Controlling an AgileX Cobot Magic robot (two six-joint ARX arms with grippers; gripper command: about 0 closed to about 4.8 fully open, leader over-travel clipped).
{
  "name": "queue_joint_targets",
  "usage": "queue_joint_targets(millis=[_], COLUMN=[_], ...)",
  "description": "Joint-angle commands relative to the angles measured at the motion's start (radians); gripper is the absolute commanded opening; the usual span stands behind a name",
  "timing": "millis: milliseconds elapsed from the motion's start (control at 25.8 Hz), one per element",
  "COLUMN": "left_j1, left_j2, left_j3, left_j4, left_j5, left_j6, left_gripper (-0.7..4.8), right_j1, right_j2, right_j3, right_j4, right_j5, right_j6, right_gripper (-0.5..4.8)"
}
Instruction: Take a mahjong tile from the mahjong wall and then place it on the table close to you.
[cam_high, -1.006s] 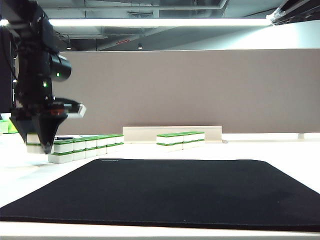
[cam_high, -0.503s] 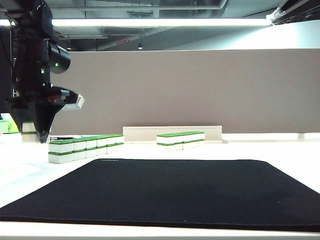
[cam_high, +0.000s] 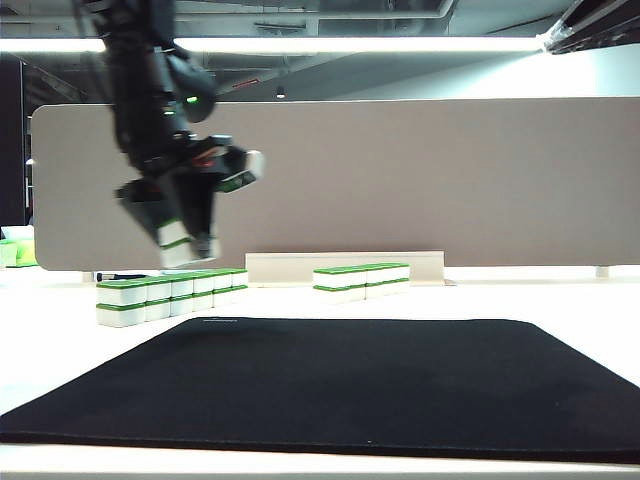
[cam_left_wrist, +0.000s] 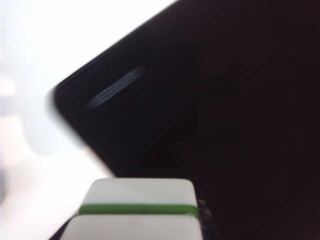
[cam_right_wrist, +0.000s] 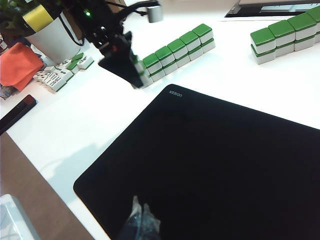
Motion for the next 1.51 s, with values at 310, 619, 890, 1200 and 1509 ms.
queue_joint_targets(millis=[310,619,890,1200,1509], left_j1=[-0.281,-0.413,-0.475,-0.505,-0.514], left_j2=[-0.007,0.019,0.063,0.126,0.163], left_j3=[0.006,0.005,0.004,-0.002,-0.008], left_j4=[0.100,0.152,0.146,0.188,0.179], left_j5=[-0.139,-0.145,-0.147,-0.139,-0.136], left_j6=[0.166,0.237,0.301,0.325,0.314], left_gripper=[1.24,1.24,1.24,1.24,3.03], right_j1=[-0.005,-0.138,-0.247,-0.247,-0.247], right_j2=[0.000,-0.001,-0.006,-0.005,-0.005], right_j3=[0.005,0.006,0.007,0.007,0.007], right_j4=[0.008,-0.005,-0.174,-0.332,-0.331], right_j5=[0.091,0.183,0.039,-0.091,-0.091], right_j6=[-0.058,-0.085,-0.085,-0.085,-0.085], right_gripper=[-0.01,-0.01,-0.01,-0.01,-0.01])
